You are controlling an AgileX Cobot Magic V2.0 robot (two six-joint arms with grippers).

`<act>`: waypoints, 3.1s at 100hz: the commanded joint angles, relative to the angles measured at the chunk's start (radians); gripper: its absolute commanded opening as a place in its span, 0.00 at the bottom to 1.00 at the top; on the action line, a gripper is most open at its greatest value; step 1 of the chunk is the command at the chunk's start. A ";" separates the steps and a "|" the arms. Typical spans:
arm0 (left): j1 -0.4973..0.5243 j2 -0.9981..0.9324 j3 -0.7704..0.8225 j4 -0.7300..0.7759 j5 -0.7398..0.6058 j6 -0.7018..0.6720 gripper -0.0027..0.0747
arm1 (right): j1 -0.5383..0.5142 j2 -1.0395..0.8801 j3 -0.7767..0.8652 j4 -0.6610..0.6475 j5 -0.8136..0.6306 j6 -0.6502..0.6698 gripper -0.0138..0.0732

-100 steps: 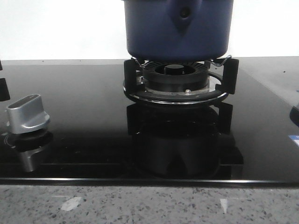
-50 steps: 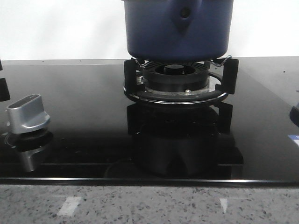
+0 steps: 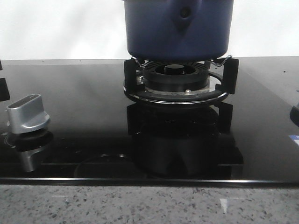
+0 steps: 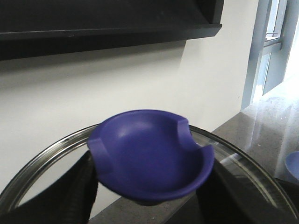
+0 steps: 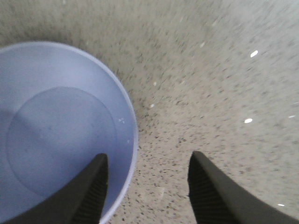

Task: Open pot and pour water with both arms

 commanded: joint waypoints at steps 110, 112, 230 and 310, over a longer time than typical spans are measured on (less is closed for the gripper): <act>0.008 -0.059 -0.040 -0.056 0.048 -0.012 0.31 | 0.026 0.206 -0.417 0.218 0.177 -0.130 0.11; 0.008 -0.059 -0.040 -0.056 0.048 -0.012 0.31 | 0.033 0.206 -0.430 0.218 0.183 -0.130 0.11; 0.075 -0.059 -0.040 -0.087 -0.009 -0.010 0.31 | 0.600 0.322 -0.640 0.159 -0.287 -0.130 0.11; 0.099 -0.059 -0.040 -0.110 0.041 -0.010 0.31 | 0.670 0.143 0.037 -0.017 -1.444 -0.130 0.11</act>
